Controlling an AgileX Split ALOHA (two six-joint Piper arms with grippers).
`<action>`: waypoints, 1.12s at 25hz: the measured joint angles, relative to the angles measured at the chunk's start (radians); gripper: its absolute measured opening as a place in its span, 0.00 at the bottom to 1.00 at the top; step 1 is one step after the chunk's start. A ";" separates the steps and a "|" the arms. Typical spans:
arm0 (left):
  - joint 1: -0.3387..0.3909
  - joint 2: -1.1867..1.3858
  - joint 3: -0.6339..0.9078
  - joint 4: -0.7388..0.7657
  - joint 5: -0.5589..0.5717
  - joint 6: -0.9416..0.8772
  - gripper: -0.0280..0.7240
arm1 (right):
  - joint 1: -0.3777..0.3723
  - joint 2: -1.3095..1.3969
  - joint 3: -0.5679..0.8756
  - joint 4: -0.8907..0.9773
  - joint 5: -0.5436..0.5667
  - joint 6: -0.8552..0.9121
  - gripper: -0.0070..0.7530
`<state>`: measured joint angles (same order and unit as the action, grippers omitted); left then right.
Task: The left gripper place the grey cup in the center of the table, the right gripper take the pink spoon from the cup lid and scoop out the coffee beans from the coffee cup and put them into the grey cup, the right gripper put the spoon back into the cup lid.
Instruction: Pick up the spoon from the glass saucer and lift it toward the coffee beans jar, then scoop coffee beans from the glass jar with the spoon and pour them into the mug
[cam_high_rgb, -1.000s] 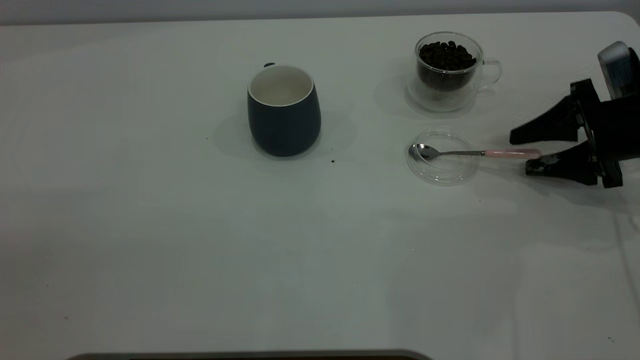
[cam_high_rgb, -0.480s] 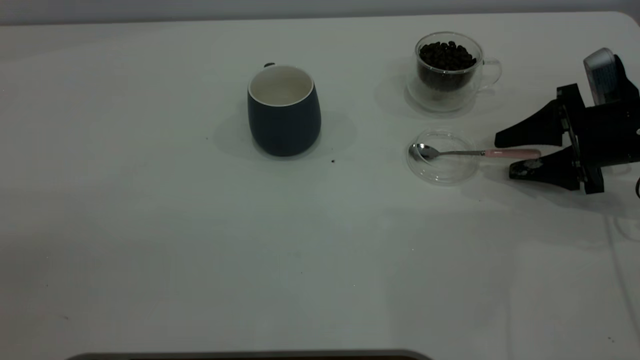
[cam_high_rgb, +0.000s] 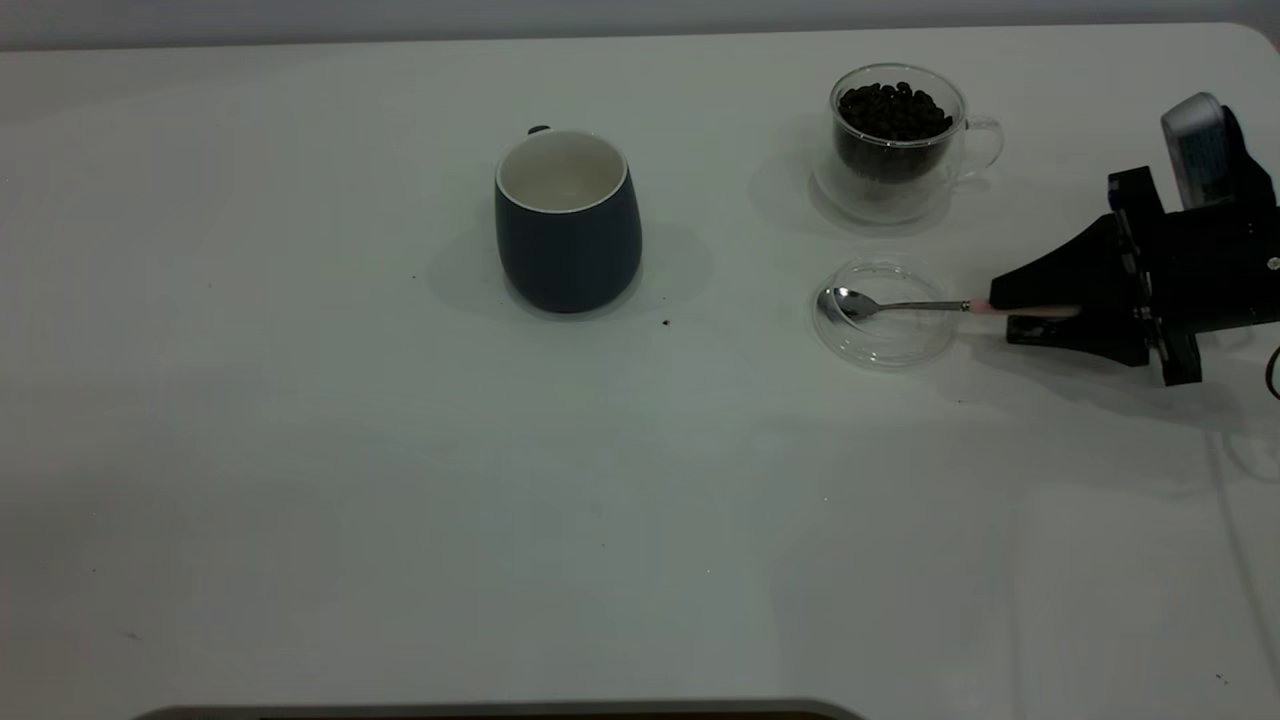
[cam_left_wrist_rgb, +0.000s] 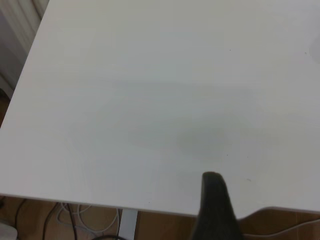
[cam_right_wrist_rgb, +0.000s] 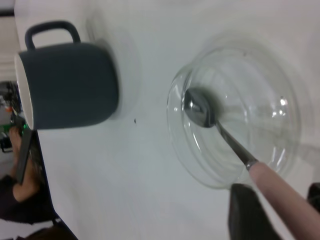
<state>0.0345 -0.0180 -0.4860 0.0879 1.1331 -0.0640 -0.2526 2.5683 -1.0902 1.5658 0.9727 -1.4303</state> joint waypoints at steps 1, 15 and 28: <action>0.000 0.000 0.000 0.000 0.000 0.000 0.82 | 0.002 0.000 0.000 -0.004 0.000 -0.002 0.34; 0.000 0.000 0.000 0.000 0.000 0.000 0.82 | 0.006 -0.052 -0.001 -0.137 0.014 -0.009 0.14; 0.000 0.000 0.000 0.000 0.000 0.000 0.82 | 0.005 -0.300 0.000 -0.284 -0.046 0.076 0.14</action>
<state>0.0345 -0.0180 -0.4860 0.0879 1.1331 -0.0640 -0.2479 2.2679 -1.0901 1.2822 0.9262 -1.3541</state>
